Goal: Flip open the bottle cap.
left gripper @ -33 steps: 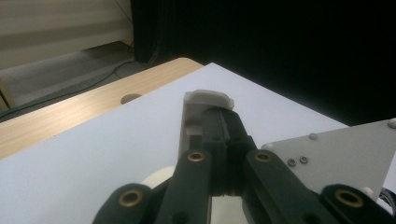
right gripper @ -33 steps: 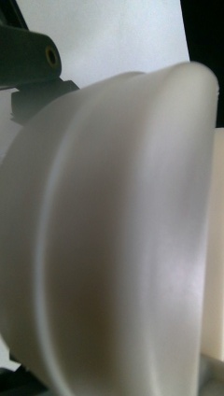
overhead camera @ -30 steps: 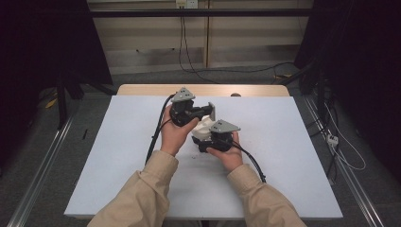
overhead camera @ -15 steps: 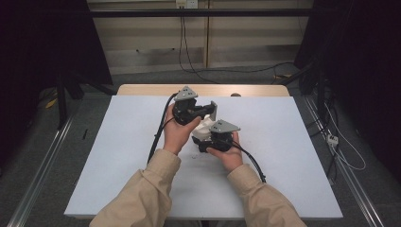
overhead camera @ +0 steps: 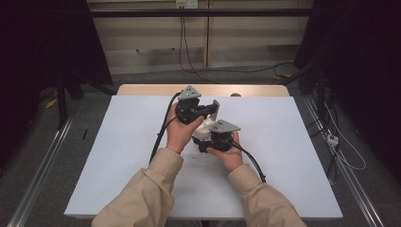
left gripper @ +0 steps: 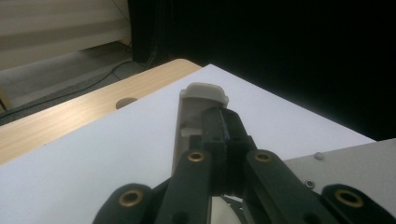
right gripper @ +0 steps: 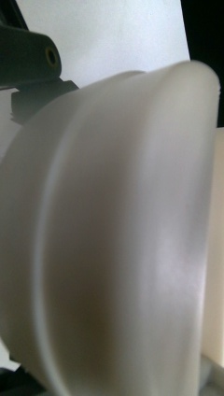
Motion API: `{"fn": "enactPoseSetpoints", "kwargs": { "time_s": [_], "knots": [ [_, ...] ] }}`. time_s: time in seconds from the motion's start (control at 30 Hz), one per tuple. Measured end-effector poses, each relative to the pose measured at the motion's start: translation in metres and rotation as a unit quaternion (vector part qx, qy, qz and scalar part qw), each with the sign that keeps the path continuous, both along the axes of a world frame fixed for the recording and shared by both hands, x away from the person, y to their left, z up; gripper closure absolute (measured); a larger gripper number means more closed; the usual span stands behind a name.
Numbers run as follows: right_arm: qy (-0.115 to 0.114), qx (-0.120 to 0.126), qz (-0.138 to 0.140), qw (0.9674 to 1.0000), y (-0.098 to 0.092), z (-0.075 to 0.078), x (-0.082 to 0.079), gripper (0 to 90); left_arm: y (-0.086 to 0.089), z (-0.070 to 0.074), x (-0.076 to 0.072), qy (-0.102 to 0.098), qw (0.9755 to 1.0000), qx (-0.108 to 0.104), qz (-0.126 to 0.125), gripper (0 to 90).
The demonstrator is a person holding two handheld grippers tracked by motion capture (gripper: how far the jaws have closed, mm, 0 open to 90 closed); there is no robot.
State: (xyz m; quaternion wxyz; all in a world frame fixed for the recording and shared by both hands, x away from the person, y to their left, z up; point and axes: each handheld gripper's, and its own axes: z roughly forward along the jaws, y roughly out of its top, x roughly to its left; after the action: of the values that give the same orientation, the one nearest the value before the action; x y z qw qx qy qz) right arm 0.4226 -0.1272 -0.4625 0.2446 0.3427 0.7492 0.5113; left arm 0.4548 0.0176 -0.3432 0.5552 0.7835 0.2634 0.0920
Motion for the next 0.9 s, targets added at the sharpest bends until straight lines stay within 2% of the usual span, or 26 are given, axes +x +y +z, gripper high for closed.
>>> {"fn": "enactPoseSetpoints", "kwargs": {
  "time_s": [0.9],
  "knots": [
    [0.0,-0.001,-0.001,1.0,0.0001,-0.0001,0.0003,18.5,-0.0086,-0.0051,0.0036,0.005,1.0,0.002,-0.005,90.0]
  ]
}}
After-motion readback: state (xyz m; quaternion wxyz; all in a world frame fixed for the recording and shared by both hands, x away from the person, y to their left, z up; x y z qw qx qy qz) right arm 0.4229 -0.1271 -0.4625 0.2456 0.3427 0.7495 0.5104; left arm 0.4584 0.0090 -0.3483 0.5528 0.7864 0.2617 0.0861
